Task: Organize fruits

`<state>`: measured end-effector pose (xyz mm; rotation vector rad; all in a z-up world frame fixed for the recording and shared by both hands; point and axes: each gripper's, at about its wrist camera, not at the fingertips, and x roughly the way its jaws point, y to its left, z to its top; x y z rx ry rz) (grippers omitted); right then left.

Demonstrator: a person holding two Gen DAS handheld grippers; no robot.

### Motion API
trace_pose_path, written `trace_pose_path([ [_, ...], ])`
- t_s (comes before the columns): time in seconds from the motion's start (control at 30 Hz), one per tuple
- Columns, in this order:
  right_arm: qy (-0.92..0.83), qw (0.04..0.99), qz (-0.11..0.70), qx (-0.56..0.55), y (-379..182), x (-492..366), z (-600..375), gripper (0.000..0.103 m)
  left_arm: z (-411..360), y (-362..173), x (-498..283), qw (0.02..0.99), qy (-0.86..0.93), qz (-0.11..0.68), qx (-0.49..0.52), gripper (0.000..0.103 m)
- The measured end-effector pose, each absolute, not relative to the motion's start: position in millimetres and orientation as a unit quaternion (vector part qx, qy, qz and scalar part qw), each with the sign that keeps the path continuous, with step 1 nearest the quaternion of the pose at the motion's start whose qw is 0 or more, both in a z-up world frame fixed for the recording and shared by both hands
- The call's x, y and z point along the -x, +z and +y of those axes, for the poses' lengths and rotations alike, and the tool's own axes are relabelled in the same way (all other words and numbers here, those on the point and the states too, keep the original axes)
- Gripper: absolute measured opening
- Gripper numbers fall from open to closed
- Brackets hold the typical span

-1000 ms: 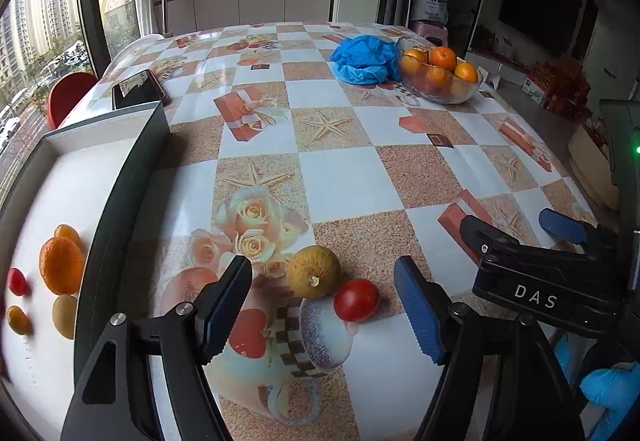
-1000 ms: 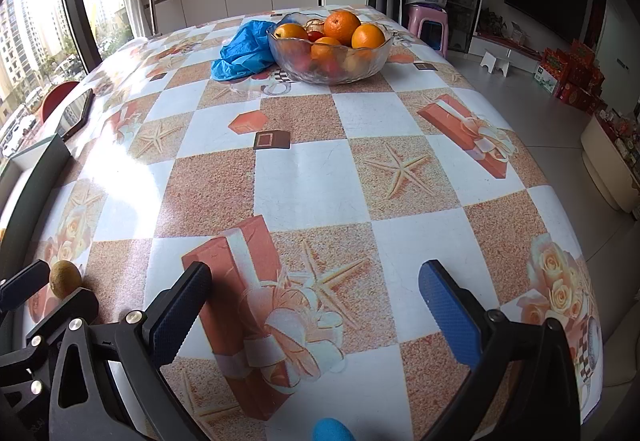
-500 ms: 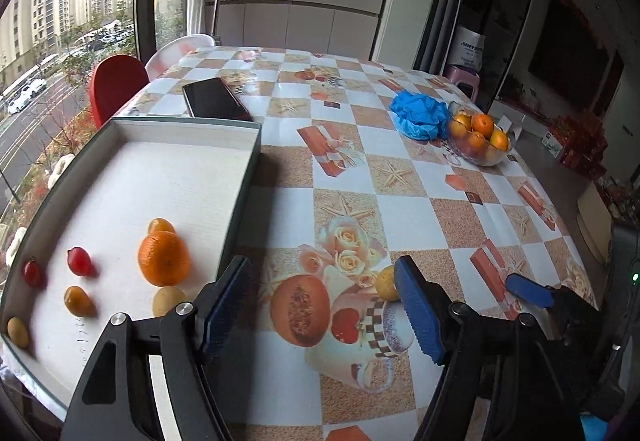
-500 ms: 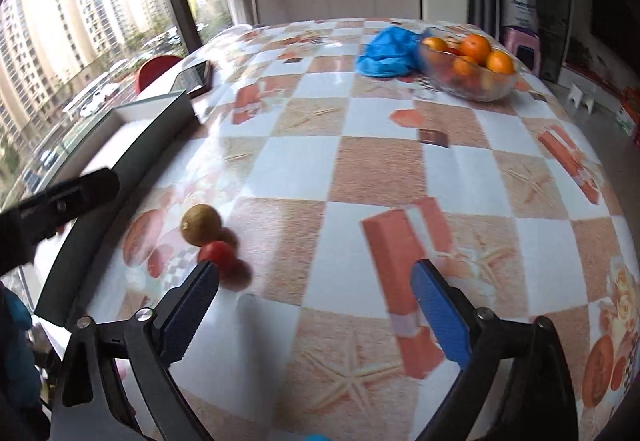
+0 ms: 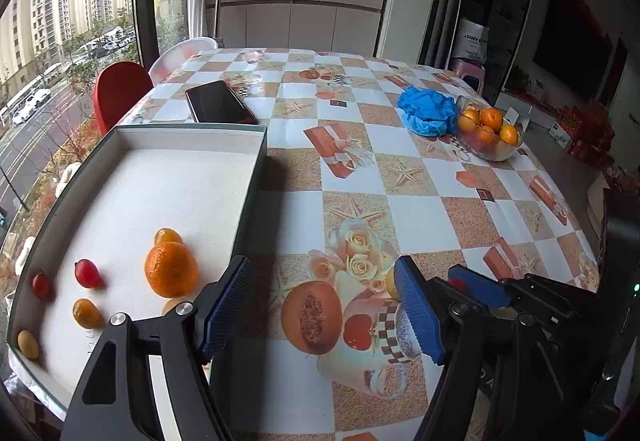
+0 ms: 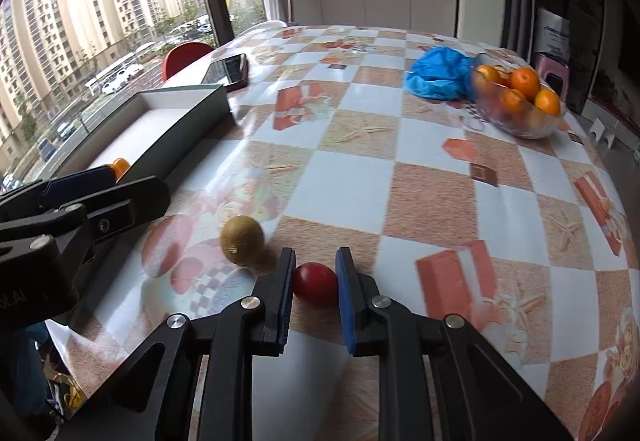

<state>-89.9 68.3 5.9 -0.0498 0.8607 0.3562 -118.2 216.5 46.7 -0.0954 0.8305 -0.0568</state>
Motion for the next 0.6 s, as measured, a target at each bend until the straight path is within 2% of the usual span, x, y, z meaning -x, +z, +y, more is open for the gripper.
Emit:
trace_pose_path([
  [0.27, 0.054, 0.912, 0.406, -0.025, 1.8, 94.0, -24.1, 0.022, 169.1, 26.7, 107.3, 0.908, -0.052, 0.416, -0.015, 0.075],
  [0.53, 0.048, 0.913, 0.402, -0.038, 2.2, 95.0, -31.1, 0.023, 143.8, 11.2, 80.4, 0.897, -0.046, 0.439, -0.039, 0.074],
  [0.57, 0.049, 0.913, 0.402, -0.039, 1.8, 94.9, -30.9, 0.023, 142.0, 8.9, 79.2, 0.894, -0.045, 0.444, -0.042, 0.069],
  [0.6, 0.048, 0.914, 0.402, -0.039, 2.1, 95.2, -30.9, 0.023, 141.6, 7.6, 79.3, 0.893, -0.052, 0.445, -0.037, 0.056],
])
